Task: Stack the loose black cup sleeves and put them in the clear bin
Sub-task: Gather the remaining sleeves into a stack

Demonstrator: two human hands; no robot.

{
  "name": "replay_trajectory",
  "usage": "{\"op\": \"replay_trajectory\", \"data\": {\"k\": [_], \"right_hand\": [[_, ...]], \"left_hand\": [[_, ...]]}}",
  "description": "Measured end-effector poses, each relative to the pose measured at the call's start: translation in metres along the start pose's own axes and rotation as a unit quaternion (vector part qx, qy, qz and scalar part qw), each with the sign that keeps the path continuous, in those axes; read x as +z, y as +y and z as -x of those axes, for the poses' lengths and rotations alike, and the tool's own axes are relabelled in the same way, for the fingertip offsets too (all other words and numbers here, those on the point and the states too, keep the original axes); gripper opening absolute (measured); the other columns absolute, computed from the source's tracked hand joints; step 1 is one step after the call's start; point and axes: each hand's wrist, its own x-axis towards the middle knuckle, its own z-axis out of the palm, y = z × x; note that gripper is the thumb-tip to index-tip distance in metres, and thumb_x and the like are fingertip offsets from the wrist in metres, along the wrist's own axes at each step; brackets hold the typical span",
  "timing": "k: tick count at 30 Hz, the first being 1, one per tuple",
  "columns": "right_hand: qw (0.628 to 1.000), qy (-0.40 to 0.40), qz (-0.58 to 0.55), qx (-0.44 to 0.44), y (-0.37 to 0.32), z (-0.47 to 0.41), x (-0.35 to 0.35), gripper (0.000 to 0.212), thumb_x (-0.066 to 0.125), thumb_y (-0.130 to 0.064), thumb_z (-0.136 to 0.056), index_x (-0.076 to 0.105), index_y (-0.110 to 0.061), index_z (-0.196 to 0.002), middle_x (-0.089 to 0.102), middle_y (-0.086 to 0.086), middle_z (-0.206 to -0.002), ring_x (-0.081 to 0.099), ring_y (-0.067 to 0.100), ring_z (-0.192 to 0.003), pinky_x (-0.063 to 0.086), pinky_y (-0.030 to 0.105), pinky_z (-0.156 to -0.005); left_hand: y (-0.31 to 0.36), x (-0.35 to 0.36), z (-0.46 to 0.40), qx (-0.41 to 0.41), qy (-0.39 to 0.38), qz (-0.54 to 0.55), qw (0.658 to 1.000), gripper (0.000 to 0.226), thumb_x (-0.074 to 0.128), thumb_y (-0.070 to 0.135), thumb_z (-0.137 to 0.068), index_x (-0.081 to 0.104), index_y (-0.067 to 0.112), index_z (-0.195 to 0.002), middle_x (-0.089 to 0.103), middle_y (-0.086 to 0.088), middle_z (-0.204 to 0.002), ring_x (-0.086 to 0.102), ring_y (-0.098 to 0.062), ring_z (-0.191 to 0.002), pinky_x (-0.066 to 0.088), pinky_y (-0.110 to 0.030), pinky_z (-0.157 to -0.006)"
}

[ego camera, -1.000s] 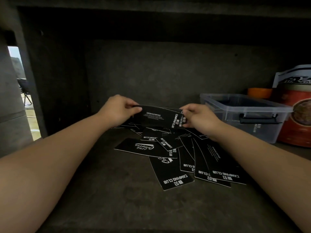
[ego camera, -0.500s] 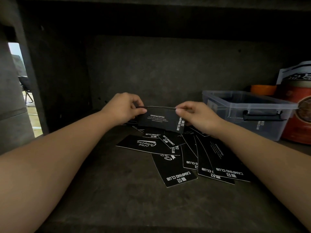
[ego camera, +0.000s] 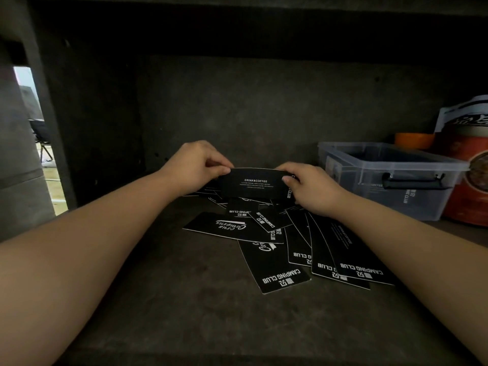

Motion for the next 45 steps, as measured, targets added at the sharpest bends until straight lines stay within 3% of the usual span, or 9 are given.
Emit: {"op": "replay_trajectory", "data": {"k": [4,9,12,15,24,30,36,41,45], "right_hand": [[1.000,-0.001,0.029,-0.002,-0.003,0.001,0.002,0.020,0.050,-0.020,-0.098,0.059,-0.021,-0.116,0.059,-0.005,-0.100,0.052,0.001,-0.075,0.037,0.013,-0.061],[0.994,0.096,0.034,0.049,-0.004,-0.001,-0.004,0.016,0.054,-0.014,-0.095,0.063,-0.021,-0.106,0.060,0.001,-0.090,0.059,0.019,-0.088,0.042,0.026,-0.073],[0.983,0.167,0.026,0.076,-0.005,-0.002,-0.011,0.020,0.052,-0.013,-0.096,0.062,-0.016,-0.112,0.055,0.001,-0.091,0.052,0.018,-0.087,0.035,0.023,-0.073],[0.984,0.151,0.034,0.084,-0.002,0.000,-0.012,0.020,0.052,-0.013,-0.095,0.063,-0.016,-0.111,0.057,0.002,-0.093,0.051,0.017,-0.087,0.034,0.022,-0.073],[0.986,0.146,0.020,0.082,-0.003,0.000,-0.011,0.020,0.051,-0.012,-0.096,0.062,-0.016,-0.112,0.056,0.000,-0.089,0.049,0.013,-0.081,0.034,0.021,-0.069],[0.986,0.146,0.010,0.079,-0.001,-0.001,-0.014,0.019,0.050,-0.012,-0.097,0.062,-0.016,-0.112,0.056,-0.001,-0.085,0.052,0.014,-0.078,0.034,0.022,-0.058],[0.987,0.138,0.005,0.080,0.000,-0.002,-0.011,0.019,0.051,-0.014,-0.097,0.062,-0.018,-0.112,0.059,0.001,-0.090,0.056,0.015,-0.083,0.036,0.021,-0.058],[0.988,0.135,0.005,0.076,-0.001,-0.003,-0.008,0.019,0.051,-0.015,-0.097,0.062,-0.018,-0.111,0.059,0.001,-0.090,0.058,0.016,-0.083,0.038,0.023,-0.067],[0.988,0.136,0.017,0.066,-0.001,-0.003,-0.009,0.018,0.050,-0.015,-0.097,0.062,-0.018,-0.111,0.058,-0.001,-0.091,0.057,0.016,-0.083,0.037,0.023,-0.068]], "left_hand": [[0.003,0.005,-0.001,-0.054,-0.035,0.118,0.991,0.030,0.061,0.008,-0.093,0.068,0.023,-0.118,0.067,0.009,-0.106,0.064,0.002,-0.088,0.051,-0.007,-0.072],[0.008,0.008,-0.001,-0.148,-0.057,0.209,0.965,0.027,0.067,0.019,-0.090,0.062,0.020,-0.117,0.070,-0.001,-0.095,0.071,-0.013,-0.082,0.058,-0.027,-0.079],[0.012,0.006,0.000,-0.226,-0.127,0.005,0.966,0.049,0.058,0.064,-0.084,0.068,0.016,-0.093,0.071,-0.004,-0.085,0.068,-0.015,-0.075,0.053,-0.028,-0.066],[0.020,0.007,0.001,-0.264,-0.212,-0.064,0.939,0.065,0.053,0.077,-0.076,0.068,0.014,-0.082,0.066,-0.001,-0.074,0.061,-0.013,-0.067,0.045,-0.024,-0.057],[0.034,0.005,0.000,-0.335,-0.297,0.048,0.893,0.037,0.069,0.055,-0.080,0.062,0.018,-0.079,0.054,0.006,-0.064,0.045,-0.004,-0.056,0.032,-0.014,-0.046],[0.032,0.000,-0.004,-0.359,-0.191,0.098,0.908,0.029,0.070,0.041,-0.085,0.060,0.016,-0.074,0.054,0.005,-0.057,0.046,-0.004,-0.049,0.031,-0.012,-0.036],[0.042,0.002,0.004,-0.357,-0.299,0.064,0.882,0.041,0.064,0.060,-0.080,0.062,0.019,-0.078,0.049,0.008,-0.062,0.039,-0.002,-0.052,0.028,-0.012,-0.043],[0.048,0.023,0.004,-0.337,-0.225,0.053,0.913,0.041,0.075,0.051,-0.077,0.057,0.015,-0.074,0.053,0.002,-0.064,0.046,-0.009,-0.058,0.035,-0.019,-0.050],[0.040,0.020,-0.001,-0.385,-0.219,0.189,0.877,0.031,0.073,0.034,-0.084,0.052,0.016,-0.070,0.050,0.004,-0.056,0.045,-0.003,-0.048,0.031,-0.011,-0.036]]}}
